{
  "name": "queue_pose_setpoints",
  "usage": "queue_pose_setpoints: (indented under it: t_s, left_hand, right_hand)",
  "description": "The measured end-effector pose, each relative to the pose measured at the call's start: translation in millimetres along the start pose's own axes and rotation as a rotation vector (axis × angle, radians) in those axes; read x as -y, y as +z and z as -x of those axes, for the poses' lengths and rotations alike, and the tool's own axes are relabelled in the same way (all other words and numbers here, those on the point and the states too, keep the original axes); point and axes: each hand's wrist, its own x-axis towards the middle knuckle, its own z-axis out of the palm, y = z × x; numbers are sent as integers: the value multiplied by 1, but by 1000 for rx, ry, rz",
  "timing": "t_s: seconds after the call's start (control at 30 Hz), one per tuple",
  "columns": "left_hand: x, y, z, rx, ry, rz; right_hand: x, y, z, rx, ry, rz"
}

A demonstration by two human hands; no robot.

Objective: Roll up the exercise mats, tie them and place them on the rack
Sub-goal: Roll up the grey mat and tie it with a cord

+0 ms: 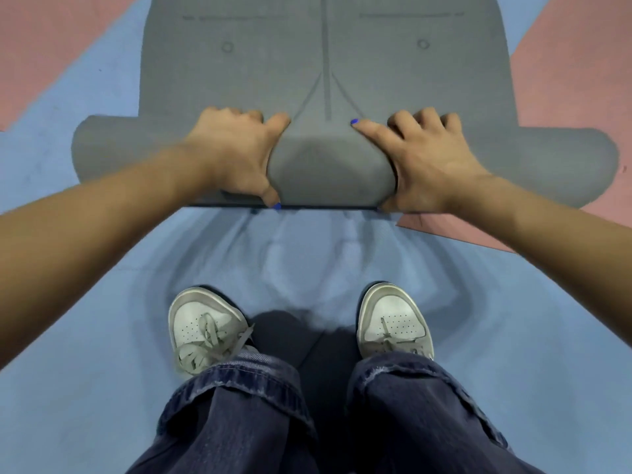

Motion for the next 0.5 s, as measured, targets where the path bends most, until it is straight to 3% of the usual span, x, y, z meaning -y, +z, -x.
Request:
queue_pose_setpoints:
  t_s: [0.13,0.5]
  left_hand:
    - [-23,20,44,-26,21,35]
    - [-50,57,100,-226,22,144]
  right_hand:
    - [15,12,41,-106,-35,-4]
    - [39,17,97,-104,-59,-41]
